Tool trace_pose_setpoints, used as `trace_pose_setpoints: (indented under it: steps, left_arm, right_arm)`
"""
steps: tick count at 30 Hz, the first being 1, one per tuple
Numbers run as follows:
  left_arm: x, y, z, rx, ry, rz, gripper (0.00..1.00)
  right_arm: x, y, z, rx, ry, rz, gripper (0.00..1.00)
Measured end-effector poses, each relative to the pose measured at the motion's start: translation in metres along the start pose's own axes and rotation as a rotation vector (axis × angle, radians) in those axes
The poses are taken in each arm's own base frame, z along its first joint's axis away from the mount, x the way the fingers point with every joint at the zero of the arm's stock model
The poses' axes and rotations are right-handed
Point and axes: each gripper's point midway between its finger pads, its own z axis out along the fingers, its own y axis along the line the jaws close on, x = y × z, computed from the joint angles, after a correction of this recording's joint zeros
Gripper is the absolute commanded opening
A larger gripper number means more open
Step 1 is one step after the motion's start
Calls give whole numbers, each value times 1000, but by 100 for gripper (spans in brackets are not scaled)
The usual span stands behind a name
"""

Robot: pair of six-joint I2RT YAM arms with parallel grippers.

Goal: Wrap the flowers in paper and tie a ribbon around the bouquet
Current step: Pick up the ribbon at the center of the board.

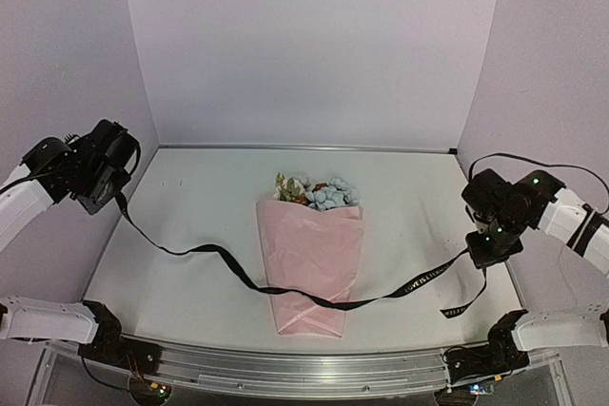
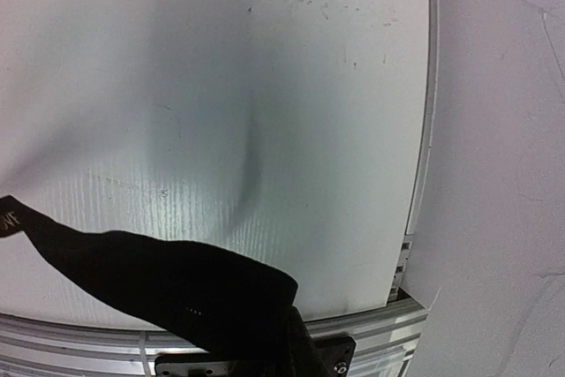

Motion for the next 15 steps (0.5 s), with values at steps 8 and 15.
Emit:
trace_pose_setpoints:
  steps: [8,15]
  left_arm:
    - [-16,37,-3,-103,-115,15,0]
    - [32,78,41,-275,-34,97,0]
  right_arm:
    - [-4,-29,-15,76,-30,53,0]
    - [6,-46,-8,123,11,119,0]
